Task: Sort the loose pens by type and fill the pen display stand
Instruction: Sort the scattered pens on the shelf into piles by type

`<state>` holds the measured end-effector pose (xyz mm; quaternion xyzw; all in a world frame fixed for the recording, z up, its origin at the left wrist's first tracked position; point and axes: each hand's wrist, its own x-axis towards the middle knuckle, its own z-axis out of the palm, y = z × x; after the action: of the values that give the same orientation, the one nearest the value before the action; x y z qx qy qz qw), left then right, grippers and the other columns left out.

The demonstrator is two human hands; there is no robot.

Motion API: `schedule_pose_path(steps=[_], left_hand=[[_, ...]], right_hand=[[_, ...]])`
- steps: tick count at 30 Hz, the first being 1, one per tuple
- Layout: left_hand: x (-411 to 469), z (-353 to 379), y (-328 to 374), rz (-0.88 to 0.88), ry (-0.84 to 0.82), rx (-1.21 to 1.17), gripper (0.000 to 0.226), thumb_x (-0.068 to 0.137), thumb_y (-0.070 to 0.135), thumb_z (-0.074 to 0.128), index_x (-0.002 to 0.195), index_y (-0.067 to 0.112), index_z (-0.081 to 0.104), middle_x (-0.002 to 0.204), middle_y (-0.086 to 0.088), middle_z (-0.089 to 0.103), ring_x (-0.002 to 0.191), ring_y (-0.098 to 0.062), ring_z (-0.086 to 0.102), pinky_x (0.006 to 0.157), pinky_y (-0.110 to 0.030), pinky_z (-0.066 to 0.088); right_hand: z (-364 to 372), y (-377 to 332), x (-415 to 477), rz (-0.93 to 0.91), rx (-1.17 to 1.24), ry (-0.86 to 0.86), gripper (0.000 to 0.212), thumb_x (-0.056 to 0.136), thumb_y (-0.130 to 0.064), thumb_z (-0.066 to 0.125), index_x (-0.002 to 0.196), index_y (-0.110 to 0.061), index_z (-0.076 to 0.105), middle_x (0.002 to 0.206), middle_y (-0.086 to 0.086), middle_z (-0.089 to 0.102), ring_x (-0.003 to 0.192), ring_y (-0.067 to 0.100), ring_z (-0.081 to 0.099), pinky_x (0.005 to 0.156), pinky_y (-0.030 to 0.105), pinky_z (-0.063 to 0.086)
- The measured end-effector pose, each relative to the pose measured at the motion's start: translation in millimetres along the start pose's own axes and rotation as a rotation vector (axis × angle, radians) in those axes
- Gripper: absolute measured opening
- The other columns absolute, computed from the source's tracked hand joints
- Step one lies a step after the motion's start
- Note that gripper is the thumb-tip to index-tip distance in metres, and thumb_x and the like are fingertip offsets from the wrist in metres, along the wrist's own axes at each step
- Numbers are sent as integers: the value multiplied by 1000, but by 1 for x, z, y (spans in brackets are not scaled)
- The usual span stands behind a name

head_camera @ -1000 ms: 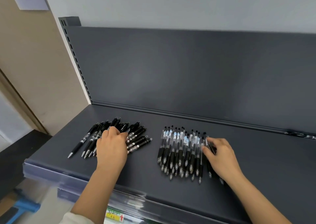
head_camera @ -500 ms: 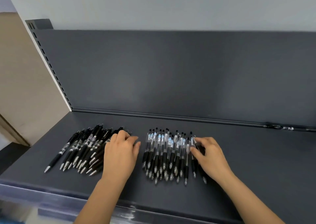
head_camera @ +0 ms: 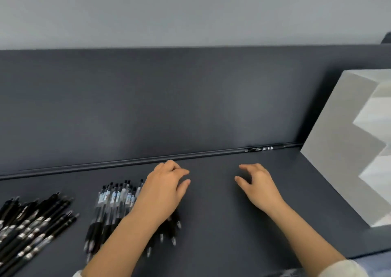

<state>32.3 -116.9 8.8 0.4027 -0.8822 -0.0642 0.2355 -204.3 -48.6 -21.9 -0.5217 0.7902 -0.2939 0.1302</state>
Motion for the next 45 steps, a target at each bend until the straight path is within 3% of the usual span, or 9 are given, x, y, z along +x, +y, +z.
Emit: schedule_pose_path(steps=[5, 9, 15, 21, 30, 34, 37, 41, 45], left_hand=[[38, 30, 38, 59, -117, 1, 37, 95, 37, 46, 128, 24, 54, 119, 8, 51, 112, -14, 44, 95, -29, 40], [53, 51, 48, 32, -254, 100, 40, 95, 41, 44, 132, 27, 50, 125, 8, 48, 116, -15, 43, 95, -32, 40], [57, 72, 48, -23, -337, 126, 44, 93, 47, 46, 132, 29, 48, 125, 10, 46, 117, -15, 43, 96, -31, 40], [60, 75, 48, -55, -332, 102, 46, 91, 47, 48, 132, 27, 49, 124, 9, 46, 117, -15, 43, 97, -32, 40], [58, 64, 45, -71, -331, 131, 46, 91, 48, 49, 132, 28, 48, 128, 8, 47, 120, -16, 43, 97, -33, 41], [50, 35, 35, -119, -207, 123, 46, 90, 49, 50, 131, 29, 50, 128, 9, 50, 121, -15, 44, 95, -33, 41], [26, 6, 8, -220, -94, 123, 44, 88, 49, 53, 127, 27, 54, 123, 9, 54, 118, -15, 48, 91, -34, 44], [-25, -27, -38, -388, -32, 163, 42, 86, 47, 58, 120, 23, 61, 115, 6, 59, 106, -19, 56, 82, -37, 50], [-67, -42, -69, -511, -6, 174, 40, 83, 46, 61, 112, 19, 67, 104, 2, 63, 98, -21, 59, 78, -35, 51]], right_hand=[[-39, 55, 31, 81, -132, 81, 45, 91, -28, 57, 132, -11, 49, 131, 9, 48, 125, 27, 39, 98, 39, 41], [-58, 80, 64, 10, -327, 111, 46, 92, -23, 53, 135, -9, 45, 135, 11, 47, 125, 30, 39, 101, 39, 38], [-57, 98, 97, -96, -499, -41, 50, 97, -22, 42, 145, -15, 29, 148, 4, 34, 137, 27, 27, 109, 40, 29], [-50, 95, 108, -159, -601, -6, 32, 98, -26, 41, 126, -17, 52, 124, 5, 41, 115, 27, 36, 96, 40, 33], [-43, 58, 80, -68, -195, -156, 12, 85, -32, 64, 85, -20, 65, 91, -2, 60, 88, 19, 58, 77, 33, 49], [-29, 21, 44, -4, 109, -241, 12, 81, -34, 69, 76, -24, 64, 75, -9, 62, 73, 17, 62, 63, 24, 48], [-13, -6, 20, -34, 130, -333, 9, 82, -34, 68, 82, -26, 64, 73, -12, 62, 70, 2, 57, 57, 12, 39], [15, -45, -1, -77, 93, -424, 26, 85, -36, 64, 109, -26, 61, 75, -12, 62, 75, -1, 56, 63, 15, 40], [42, -80, -13, -136, 133, -430, 36, 86, -35, 63, 120, -24, 57, 69, -12, 61, 77, 2, 56, 68, 18, 41]])
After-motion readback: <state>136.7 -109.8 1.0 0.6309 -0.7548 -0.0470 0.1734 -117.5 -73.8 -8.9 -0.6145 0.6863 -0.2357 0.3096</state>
